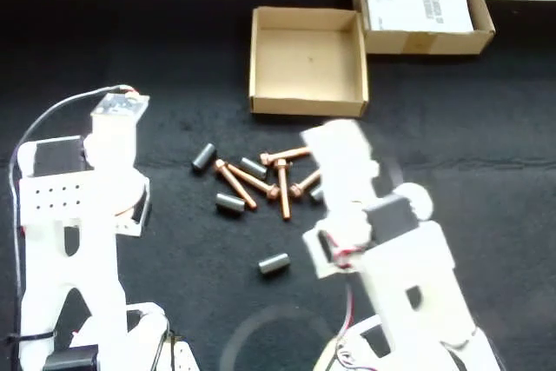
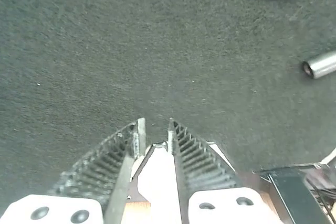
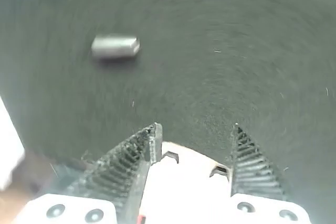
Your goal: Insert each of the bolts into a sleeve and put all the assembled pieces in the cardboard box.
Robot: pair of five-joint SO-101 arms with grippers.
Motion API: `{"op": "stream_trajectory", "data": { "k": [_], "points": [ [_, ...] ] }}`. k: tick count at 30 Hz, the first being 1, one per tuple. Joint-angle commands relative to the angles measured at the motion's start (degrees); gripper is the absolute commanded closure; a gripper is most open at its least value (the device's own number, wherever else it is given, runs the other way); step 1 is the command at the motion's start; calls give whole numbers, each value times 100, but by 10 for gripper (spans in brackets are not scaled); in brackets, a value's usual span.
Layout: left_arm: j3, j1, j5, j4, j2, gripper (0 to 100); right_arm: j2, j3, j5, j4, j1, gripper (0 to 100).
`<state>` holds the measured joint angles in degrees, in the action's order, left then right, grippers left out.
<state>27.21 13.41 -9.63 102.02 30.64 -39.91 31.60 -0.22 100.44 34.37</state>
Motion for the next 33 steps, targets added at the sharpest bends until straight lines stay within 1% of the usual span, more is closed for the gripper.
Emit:
{"op": "stream_trajectory", "data": {
  "k": [1,4,6,11,18,19,21,23,29,33],
  "points": [
    [75,-198,-18,18,-4,905,848,-57,1433,31,514,786],
    [127,-215,-35,18,-4,905,1587,-31,2453,31,954,786],
    [127,-215,-44,18,-4,905,2018,-84,2866,31,1209,786],
    [127,-189,-44,18,-4,905,2809,-347,2919,-769,1543,786],
    [84,-189,-70,9,-4,903,2932,-356,2963,-1508,1956,786],
    [84,-189,-176,9,-4,903,2941,-347,2971,-1560,1991,786],
    [101,-189,-378,9,-4,905,2958,-312,3262,-1622,2018,786],
    [119,-189,-413,9,-4,905,2976,-303,3543,-1640,2026,786],
    [84,-180,-413,0,-4,905,2985,-180,3974,-1815,2009,786],
    [84,-180,-413,0,-4,905,2985,295,4141,-2281,2009,786]
  ]
}}
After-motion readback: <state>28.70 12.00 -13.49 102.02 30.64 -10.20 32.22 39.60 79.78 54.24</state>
